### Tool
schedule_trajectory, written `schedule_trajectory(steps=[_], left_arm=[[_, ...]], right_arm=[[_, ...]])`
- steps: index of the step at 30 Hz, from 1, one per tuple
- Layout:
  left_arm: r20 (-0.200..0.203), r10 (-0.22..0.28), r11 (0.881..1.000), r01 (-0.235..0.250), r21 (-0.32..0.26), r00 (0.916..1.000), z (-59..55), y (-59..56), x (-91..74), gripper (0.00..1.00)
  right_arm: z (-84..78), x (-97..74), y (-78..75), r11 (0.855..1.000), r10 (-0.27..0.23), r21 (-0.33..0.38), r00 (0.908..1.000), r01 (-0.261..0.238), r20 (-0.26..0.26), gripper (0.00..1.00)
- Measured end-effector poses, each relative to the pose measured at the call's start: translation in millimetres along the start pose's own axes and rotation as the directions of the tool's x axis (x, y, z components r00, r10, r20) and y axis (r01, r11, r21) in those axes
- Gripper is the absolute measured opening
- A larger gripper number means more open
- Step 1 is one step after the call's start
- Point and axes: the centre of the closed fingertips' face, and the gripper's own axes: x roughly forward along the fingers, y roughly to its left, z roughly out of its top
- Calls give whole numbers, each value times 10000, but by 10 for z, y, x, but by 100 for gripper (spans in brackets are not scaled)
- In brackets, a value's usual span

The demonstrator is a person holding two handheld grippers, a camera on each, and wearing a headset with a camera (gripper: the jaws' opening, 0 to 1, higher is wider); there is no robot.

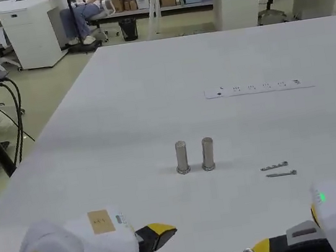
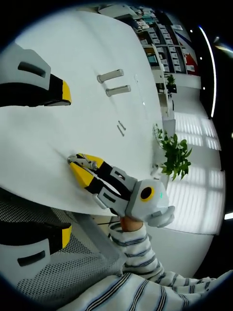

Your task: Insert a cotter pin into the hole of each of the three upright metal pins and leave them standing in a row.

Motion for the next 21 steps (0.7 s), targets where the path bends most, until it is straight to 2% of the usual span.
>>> schedule_trajectory(steps=[5, 7, 8, 11, 17, 21], left_arm=[[75, 15, 10000, -15, 12, 10000, 21, 6, 7, 99], [0, 81, 10000, -81, -19, 10000, 9, 28, 2, 99], [-108, 92, 10000, -92, -33, 9999, -9, 38, -2, 99], [-225, 122, 9999, -120, 72, 9997, -37, 64, -21, 99], [-87, 201, 9998, -200, 74, 9998, -13, 127, -81, 99], [123, 356, 9994, -356, -13, 9993, 32, 199, -133, 99]], right_arm=[[12, 6, -14, 10000, 27, -95, 9998, -29, -176, 4], [17, 9, -17, 10000, 24, -88, 9996, -27, -284, 4], [20, 19, -33, 9996, -95, -271, 9993, 86, -349, 4], [46, 27, -73, 9994, -285, -211, 9986, 275, -447, 4], [235, 51, -195, 9984, -488, -304, 9985, 481, -230, 4], [371, 136, -302, 9968, -562, -584, 9981, 545, -268, 4]])
